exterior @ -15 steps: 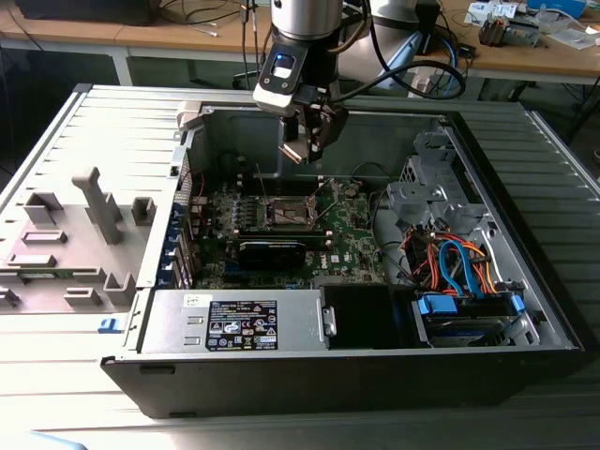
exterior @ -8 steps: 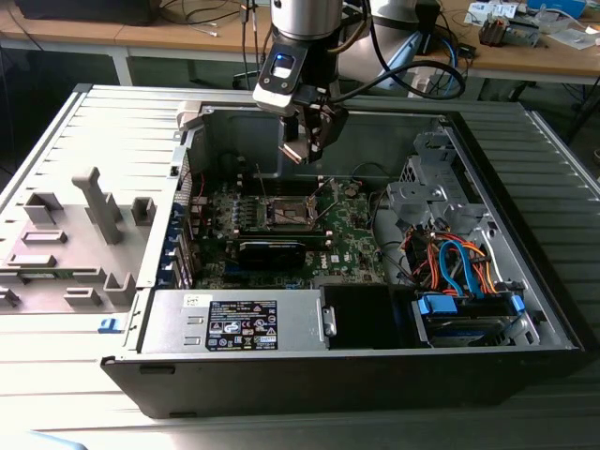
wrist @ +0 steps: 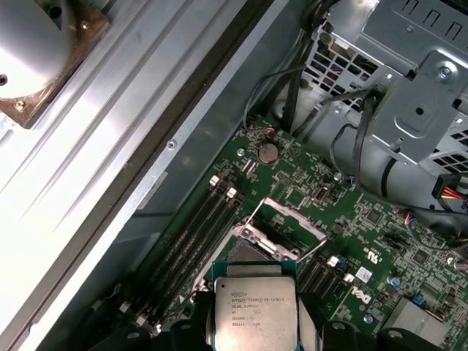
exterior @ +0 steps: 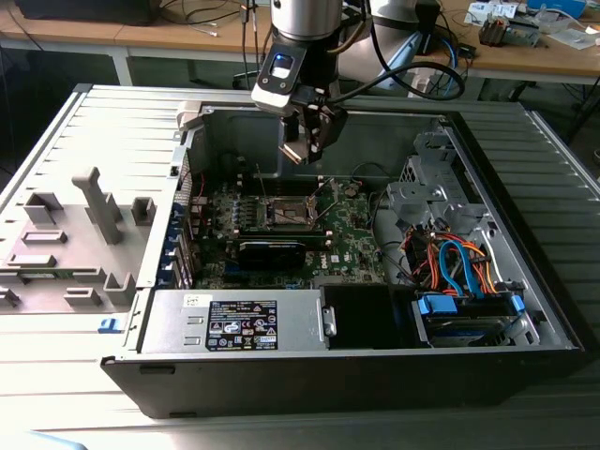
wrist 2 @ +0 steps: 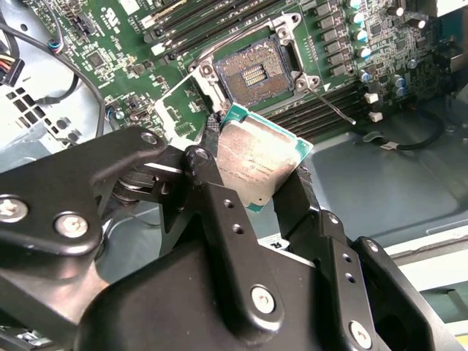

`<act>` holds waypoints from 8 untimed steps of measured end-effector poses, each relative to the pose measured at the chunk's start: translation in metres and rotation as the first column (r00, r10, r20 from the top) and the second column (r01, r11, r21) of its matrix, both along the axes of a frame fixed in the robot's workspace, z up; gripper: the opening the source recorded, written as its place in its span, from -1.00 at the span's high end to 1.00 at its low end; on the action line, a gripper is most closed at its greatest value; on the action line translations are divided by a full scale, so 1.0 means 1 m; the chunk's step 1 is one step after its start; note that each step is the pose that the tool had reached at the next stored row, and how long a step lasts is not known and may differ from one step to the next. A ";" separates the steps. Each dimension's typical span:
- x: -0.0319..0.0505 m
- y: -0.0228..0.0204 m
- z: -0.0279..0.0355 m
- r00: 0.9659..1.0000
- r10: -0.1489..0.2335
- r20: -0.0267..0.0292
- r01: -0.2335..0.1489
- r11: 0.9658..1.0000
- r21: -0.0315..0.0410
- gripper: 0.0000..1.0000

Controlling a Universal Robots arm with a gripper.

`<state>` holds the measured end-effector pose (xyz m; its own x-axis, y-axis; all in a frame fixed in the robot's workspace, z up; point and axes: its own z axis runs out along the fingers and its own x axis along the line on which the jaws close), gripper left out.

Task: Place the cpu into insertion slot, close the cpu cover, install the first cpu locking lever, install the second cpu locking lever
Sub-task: 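Place the cpu into insertion slot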

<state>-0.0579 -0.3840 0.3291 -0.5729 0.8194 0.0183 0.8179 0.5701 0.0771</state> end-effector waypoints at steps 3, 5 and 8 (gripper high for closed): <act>0.0000 0.0000 -0.0001 1.000 -0.007 0.000 0.007 1.000 0.000 -0.09; 0.0000 0.0000 -0.0001 1.000 -0.010 0.000 0.010 1.000 0.000 -0.09; 0.0000 0.0000 -0.0002 1.000 -0.015 0.000 0.015 1.000 0.000 -0.09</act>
